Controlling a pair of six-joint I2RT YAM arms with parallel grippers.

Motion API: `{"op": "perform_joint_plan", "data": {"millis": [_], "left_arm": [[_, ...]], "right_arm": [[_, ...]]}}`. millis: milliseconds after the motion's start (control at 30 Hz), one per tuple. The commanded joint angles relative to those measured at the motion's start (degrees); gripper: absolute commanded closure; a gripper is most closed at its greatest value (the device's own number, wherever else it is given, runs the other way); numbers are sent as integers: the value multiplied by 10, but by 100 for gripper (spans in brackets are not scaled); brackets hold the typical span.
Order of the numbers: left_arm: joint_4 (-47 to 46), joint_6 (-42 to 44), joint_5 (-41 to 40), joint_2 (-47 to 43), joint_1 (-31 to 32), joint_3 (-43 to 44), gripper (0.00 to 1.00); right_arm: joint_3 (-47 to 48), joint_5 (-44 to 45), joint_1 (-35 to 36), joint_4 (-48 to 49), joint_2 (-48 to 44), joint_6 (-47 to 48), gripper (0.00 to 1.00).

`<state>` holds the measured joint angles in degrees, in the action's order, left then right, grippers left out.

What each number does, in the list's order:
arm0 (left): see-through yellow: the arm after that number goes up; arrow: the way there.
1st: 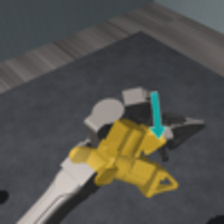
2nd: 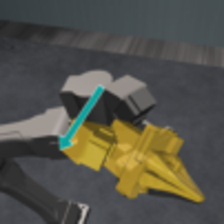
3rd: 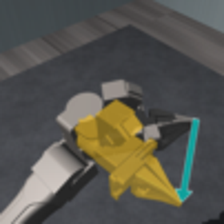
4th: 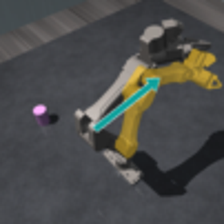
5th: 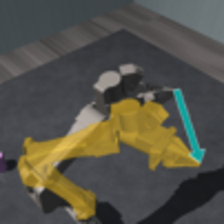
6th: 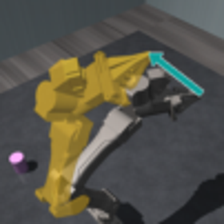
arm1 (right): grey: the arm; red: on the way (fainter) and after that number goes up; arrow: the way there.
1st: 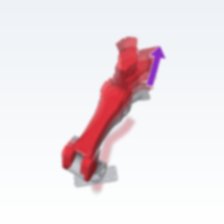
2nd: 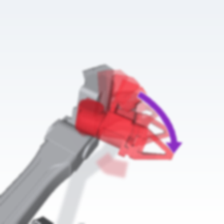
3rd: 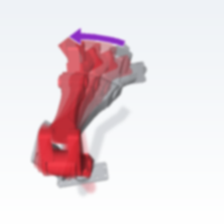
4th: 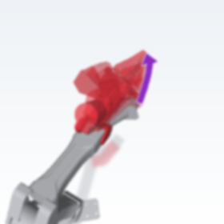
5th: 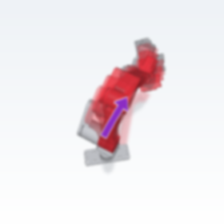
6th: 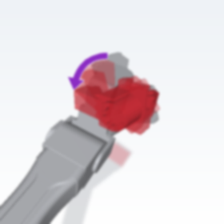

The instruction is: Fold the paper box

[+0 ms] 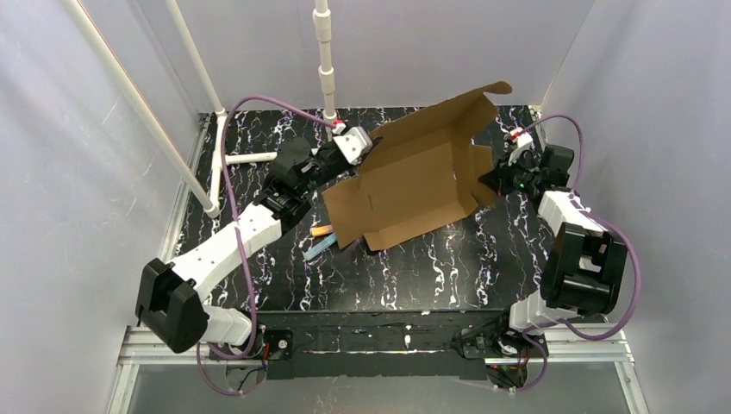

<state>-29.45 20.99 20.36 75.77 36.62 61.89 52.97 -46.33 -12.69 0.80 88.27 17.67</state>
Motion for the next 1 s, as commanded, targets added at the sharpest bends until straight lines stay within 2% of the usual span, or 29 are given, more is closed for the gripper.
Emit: {"op": "perform_joint_plan", "data": {"millis": [0, 167, 267, 633, 967], "left_arm": [[-48, 12, 3, 36, 5, 47, 100], [-67, 12, 19, 50, 5, 33, 100], [-74, 2, 39, 47, 5, 23, 100], [-74, -57, 120, -1, 15, -11, 100], [-75, -93, 116, -44, 38, -53, 100]], "right_arm": [[-17, 22, 14, 160, -36, -33, 99], [-46, 73, 13, 231, -30, 7, 99], [-70, 65, 10, 260, -25, 10, 99], [-106, 37, -19, 233, -48, 34, 99], [-132, 21, -21, 205, -67, 54, 97]]}}
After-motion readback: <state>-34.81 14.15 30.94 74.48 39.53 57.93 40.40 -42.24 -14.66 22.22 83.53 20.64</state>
